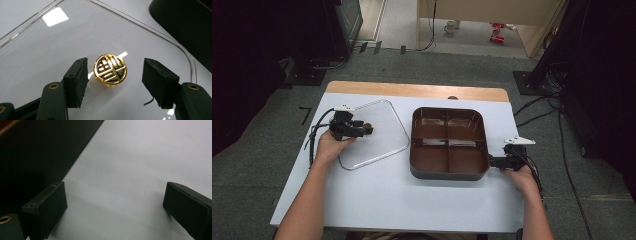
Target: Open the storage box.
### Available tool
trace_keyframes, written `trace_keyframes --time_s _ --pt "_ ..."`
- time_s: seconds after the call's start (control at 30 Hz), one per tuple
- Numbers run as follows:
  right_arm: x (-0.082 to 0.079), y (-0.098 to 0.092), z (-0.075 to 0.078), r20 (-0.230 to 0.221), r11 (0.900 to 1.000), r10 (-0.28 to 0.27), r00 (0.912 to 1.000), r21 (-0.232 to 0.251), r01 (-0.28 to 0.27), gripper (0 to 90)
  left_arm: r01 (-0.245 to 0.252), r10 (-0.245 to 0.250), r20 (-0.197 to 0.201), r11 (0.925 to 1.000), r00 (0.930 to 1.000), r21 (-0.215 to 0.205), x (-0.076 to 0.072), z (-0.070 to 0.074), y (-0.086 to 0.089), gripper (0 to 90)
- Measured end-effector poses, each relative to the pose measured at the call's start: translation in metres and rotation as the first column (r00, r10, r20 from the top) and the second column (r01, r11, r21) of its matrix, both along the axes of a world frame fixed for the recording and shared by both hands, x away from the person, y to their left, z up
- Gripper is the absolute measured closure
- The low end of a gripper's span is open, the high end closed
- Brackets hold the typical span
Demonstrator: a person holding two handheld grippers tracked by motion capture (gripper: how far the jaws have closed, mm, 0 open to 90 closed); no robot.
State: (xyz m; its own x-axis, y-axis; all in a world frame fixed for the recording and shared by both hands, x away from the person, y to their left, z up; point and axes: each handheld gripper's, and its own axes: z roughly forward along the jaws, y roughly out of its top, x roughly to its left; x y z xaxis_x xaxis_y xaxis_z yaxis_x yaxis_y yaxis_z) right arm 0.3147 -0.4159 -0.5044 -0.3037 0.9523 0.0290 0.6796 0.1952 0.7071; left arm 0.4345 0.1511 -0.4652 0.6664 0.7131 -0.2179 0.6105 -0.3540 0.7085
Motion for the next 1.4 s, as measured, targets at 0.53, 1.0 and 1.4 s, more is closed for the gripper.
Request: trace_keyframes --time_s 0.53,1.0,1.4 --pt "0.000 0.000 0.000 0.000 1.000 0.000 1.0000 0.001 0.000 4.3 0.023 -0.020 0.057 0.9982 0.9982 -0.055 -0.027 0.030 0.001 35.4" --pt "0.000 0.000 0.000 0.000 1.000 0.001 1.0000 0.001 -0.001 4.3 0.055 -0.050 0.045 0.9929 0.9977 -0.106 -0.057 0.029 -0.022 36.0" --pt "0.000 0.000 0.000 -0.001 1.000 0.000 1.0000 0.001 0.000 4.2 0.060 -0.055 0.098 0.9968 0.9937 -0.052 -0.088 0.016 -0.046 37.3"
